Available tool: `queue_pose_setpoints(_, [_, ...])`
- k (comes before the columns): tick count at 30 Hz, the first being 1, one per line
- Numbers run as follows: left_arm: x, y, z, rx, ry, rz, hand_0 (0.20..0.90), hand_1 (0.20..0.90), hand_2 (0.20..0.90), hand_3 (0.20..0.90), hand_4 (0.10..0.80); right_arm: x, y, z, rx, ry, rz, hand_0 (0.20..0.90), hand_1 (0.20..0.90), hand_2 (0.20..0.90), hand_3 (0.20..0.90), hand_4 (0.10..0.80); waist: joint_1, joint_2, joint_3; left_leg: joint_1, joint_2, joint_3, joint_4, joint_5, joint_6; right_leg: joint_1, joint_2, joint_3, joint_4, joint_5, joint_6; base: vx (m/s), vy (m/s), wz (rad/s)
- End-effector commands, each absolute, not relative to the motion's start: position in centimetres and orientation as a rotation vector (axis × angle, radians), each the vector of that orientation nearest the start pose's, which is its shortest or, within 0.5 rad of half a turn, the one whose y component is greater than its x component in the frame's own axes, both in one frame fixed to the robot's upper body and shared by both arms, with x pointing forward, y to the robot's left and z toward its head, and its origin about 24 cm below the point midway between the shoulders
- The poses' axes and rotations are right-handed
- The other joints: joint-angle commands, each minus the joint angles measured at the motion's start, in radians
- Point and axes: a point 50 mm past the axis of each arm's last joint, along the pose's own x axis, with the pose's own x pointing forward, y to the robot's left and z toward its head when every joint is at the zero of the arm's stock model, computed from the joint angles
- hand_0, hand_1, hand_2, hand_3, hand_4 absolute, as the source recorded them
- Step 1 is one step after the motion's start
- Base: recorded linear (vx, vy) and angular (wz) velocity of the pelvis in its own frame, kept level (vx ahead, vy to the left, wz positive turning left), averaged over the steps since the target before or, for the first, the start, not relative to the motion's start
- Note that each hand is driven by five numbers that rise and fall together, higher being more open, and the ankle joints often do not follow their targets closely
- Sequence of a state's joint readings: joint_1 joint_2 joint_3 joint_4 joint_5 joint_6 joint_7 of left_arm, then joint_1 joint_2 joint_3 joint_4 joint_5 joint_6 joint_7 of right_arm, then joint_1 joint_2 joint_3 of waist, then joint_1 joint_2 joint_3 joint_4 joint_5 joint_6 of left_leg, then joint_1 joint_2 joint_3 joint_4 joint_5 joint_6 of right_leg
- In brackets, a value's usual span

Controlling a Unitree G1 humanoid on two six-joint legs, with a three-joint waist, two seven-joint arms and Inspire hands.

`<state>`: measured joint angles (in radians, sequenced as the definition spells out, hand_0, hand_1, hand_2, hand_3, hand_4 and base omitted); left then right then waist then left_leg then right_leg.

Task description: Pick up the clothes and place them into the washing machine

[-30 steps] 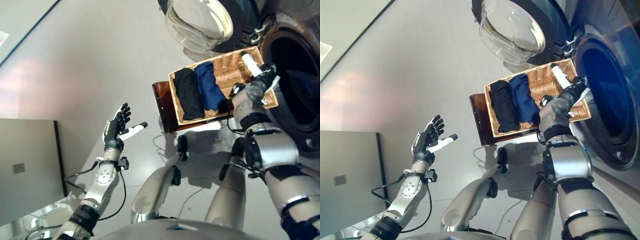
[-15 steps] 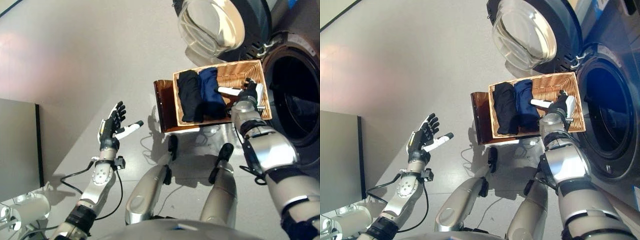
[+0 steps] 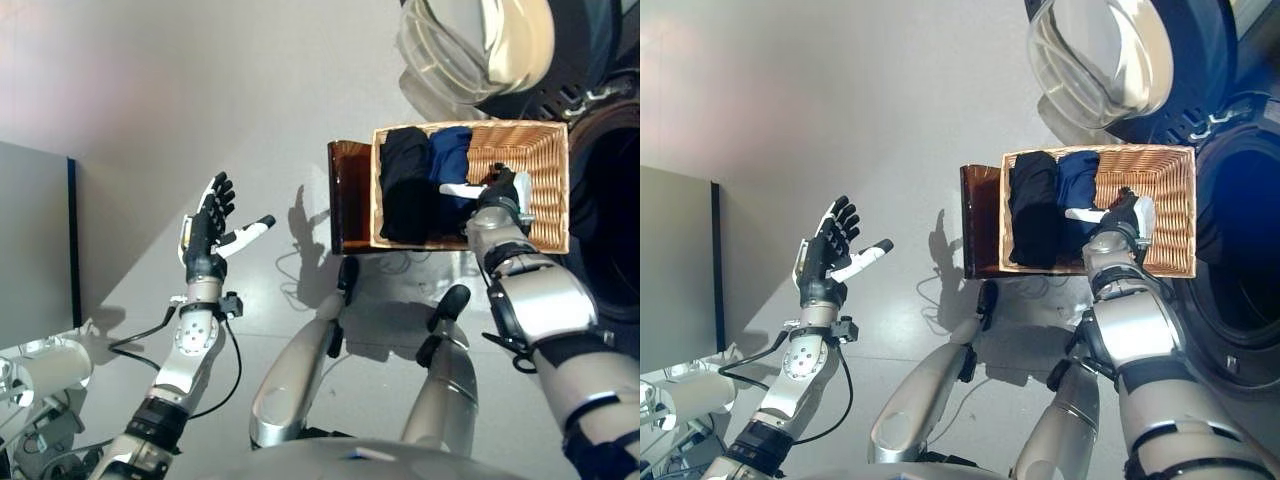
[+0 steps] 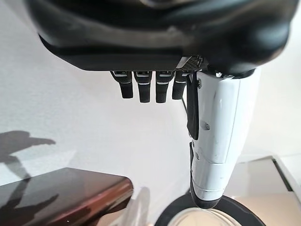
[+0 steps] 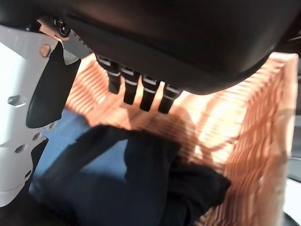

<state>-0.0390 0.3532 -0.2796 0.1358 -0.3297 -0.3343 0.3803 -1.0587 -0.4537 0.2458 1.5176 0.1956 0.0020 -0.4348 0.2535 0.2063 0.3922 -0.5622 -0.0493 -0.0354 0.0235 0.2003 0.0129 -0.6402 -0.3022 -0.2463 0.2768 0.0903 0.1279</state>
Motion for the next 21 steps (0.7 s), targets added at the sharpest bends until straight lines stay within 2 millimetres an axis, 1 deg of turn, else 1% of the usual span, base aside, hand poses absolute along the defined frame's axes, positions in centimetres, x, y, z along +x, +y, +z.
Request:
queue_pose_setpoints(1, [25.7, 19.3, 10.2, -0.009, -0.452, 0.196, 0.9, 0.9, 0.9, 0.9, 0.8, 39.4, -27.7, 14.2, -0.544, 0.177, -0.633, 0.9, 0.9, 0.9, 0.9, 0.8, 0.03, 0.001, 0.055, -0.097, 0.002, 0.039, 0.15, -0.124, -0.092, 0.068, -0.023, 0.017, -0.037, -0.055, 0.03, 0.117, -0.032, 0.18])
queue_pose_setpoints(2, [25.8, 19.3, 10.3, -0.009, -0.459, 0.198, 0.9, 0.9, 0.9, 0.9, 0.8, 39.4, -27.7, 14.3, -0.551, 0.178, -0.635, 0.9, 0.9, 0.9, 0.9, 0.8, 0.032, -0.003, 0.051, -0.09, 0.001, 0.032, 0.149, -0.15, -0.098, 0.075, -0.022, 0.023, -0.034, -0.082, 0.038, 0.126, -0.032, 0.21])
queue_pose_setpoints(4, [25.9, 19.3, 10.4, -0.015, -0.464, 0.204, 0.9, 0.9, 0.9, 0.9, 0.8, 39.5, -27.6, 14.5, -0.569, 0.178, -0.632, 0.9, 0.9, 0.9, 0.9, 0.8, 0.036, -0.005, 0.058, -0.099, -0.001, 0.027, 0.156, -0.153, -0.098, 0.069, -0.024, 0.021, -0.029, -0.086, 0.037, 0.065, -0.011, 0.2])
queue_pose_setpoints(5, [25.9, 19.3, 10.5, -0.015, -0.466, 0.206, 0.9, 0.9, 0.9, 0.9, 0.8, 39.5, -27.6, 14.6, -0.58, 0.179, -0.632, 0.524, 0.524, 0.524, 0.524, 0.531, 0.039, -0.005, 0.06, -0.105, -0.002, 0.026, 0.157, -0.154, -0.097, 0.065, -0.026, 0.019, -0.027, -0.087, 0.038, -0.004, 0.006, 0.13])
queue_pose_setpoints(7, [26.0, 19.3, 10.4, -0.017, -0.463, 0.208, 0.9, 0.9, 0.9, 0.9, 0.8, 39.5, -27.7, 14.8, -0.591, 0.179, -0.634, 0.422, 0.422, 0.422, 0.422, 0.459, 0.042, -0.003, 0.062, -0.111, -0.003, 0.024, 0.158, -0.153, -0.097, 0.06, -0.026, 0.018, -0.025, -0.088, 0.037, -0.001, 0.002, 0.04])
queue_pose_setpoints(8, [26.1, 19.3, 10.2, -0.008, -0.449, 0.212, 0.9, 0.9, 0.9, 0.9, 0.8, 39.5, -28.0, 15.0, -0.614, 0.183, -0.645, 0.2, 0.2, 0.2, 0.2, 0.3, 0.046, 0.001, 0.067, -0.119, -0.005, 0.022, 0.159, -0.153, -0.096, 0.053, -0.029, 0.014, -0.021, -0.089, 0.038, 0.0, 0.0, 0.0])
queue_pose_setpoints(10, [26.2, 19.4, 9.6, 0.008, -0.421, 0.22, 0.9, 0.9, 0.9, 0.9, 0.8, 39.4, -28.3, 15.2, -0.636, 0.19, -0.651, 0.2, 0.2, 0.2, 0.2, 0.3, 0.051, 0.006, 0.07, -0.125, -0.009, 0.021, 0.16, -0.152, -0.094, 0.045, -0.031, 0.014, -0.015, -0.09, 0.037, 0.0, 0.0, 0.0])
queue_pose_setpoints(14, [26.2, 19.7, 7.2, 0.044, -0.314, 0.242, 0.9, 0.9, 0.9, 0.9, 0.8, 39.2, -28.6, 15.1, -0.664, 0.201, -0.669, 0.2, 0.2, 0.2, 0.2, 0.3, 0.052, 0.012, 0.07, -0.126, -0.011, 0.023, 0.157, -0.148, -0.092, 0.039, -0.033, 0.017, -0.013, -0.088, 0.038, 0.0, 0.0, 0.0])
queue_pose_setpoints(18, [25.9, 20.0, 3.4, 0.154, -0.143, 0.24, 0.9, 0.9, 0.9, 0.9, 0.8, 39.1, -28.7, 14.9, -0.662, 0.209, -0.684, 0.2, 0.2, 0.2, 0.2, 0.3, 0.048, 0.014, 0.066, -0.115, -0.01, 0.026, 0.157, -0.149, -0.089, 0.046, -0.032, 0.023, -0.016, -0.085, 0.037, 0.0, 0.0, 0.0])
queue_pose_setpoints(21, [24.9, 20.6, -0.1, 0.251, 0.025, 0.225, 0.9, 0.9, 0.9, 0.9, 0.8, 39.0, -28.9, 14.6, -0.672, 0.212, -0.684, 0.2, 0.2, 0.2, 0.2, 0.3, 0.042, 0.016, 0.06, -0.101, -0.01, 0.032, 0.158, -0.153, -0.086, 0.057, -0.032, 0.027, -0.016, -0.081, 0.038, 0.0, 0.0, 0.0])
